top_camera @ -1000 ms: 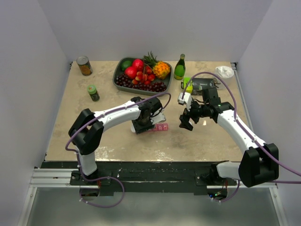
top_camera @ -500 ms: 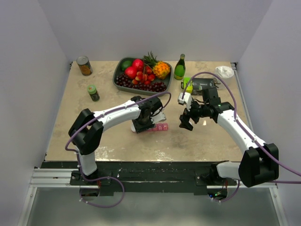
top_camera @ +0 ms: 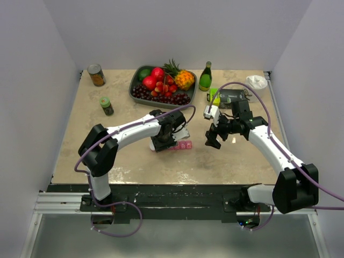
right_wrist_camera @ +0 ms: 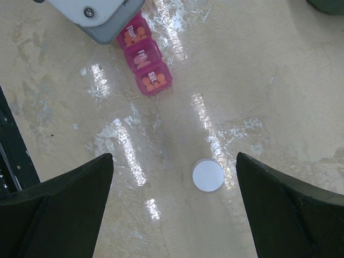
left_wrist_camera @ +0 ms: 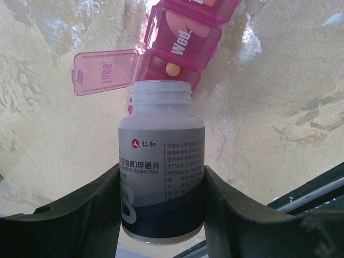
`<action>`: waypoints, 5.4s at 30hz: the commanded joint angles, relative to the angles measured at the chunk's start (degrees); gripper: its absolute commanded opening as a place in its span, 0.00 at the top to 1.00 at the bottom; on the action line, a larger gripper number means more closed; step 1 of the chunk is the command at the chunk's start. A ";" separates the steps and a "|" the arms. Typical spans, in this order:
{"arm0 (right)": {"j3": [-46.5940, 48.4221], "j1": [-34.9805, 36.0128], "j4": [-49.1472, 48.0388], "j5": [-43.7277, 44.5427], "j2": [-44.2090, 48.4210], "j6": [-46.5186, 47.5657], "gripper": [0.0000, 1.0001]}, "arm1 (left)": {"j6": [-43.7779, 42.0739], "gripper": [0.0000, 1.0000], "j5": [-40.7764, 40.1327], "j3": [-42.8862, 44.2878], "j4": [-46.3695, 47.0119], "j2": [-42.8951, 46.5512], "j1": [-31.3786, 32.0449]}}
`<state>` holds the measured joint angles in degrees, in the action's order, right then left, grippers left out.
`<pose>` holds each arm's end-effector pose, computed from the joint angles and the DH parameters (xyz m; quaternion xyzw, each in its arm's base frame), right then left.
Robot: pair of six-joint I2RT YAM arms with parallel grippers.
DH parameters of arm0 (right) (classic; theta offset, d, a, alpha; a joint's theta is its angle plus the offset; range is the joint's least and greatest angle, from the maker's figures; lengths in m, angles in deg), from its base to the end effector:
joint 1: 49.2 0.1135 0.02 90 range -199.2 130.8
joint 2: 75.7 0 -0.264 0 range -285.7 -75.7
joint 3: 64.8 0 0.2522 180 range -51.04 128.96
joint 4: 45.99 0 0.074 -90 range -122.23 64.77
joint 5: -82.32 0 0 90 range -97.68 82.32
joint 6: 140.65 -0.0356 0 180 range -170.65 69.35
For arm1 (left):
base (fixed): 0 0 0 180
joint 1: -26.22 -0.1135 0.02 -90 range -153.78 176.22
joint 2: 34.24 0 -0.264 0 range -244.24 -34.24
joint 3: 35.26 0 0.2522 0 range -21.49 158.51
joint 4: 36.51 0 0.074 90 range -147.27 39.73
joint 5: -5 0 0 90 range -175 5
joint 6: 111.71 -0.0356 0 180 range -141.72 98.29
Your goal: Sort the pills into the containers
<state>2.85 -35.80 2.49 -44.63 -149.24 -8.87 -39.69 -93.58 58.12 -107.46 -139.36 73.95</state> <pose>0.2438 0.0801 0.2575 -0.5041 0.7554 0.2214 0.3553 0.2391 -0.2552 0.2087 0.5359 0.8386 0.0558 0.0806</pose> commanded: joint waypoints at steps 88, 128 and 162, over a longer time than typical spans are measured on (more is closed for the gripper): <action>-0.28 -0.93 0.00 -0.84 -0.29 1.11 0.01 | 6.64 1.00 9.72 1.77 0.24 0.53 -5.97; -0.28 -1.10 0.17 -0.93 -0.29 1.20 0.01 | 8.05 1.00 11.22 -1.74 1.64 0.53 -8.17; -0.28 -1.28 0.17 -1.02 -0.38 1.29 0.01 | 8.13 1.00 12.45 -4.47 3.22 2.11 -8.53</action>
<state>2.85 -36.65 2.88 -44.68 -149.57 -8.43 -32.74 -81.08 54.71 -104.82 -137.96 65.97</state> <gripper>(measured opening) 0.986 0.572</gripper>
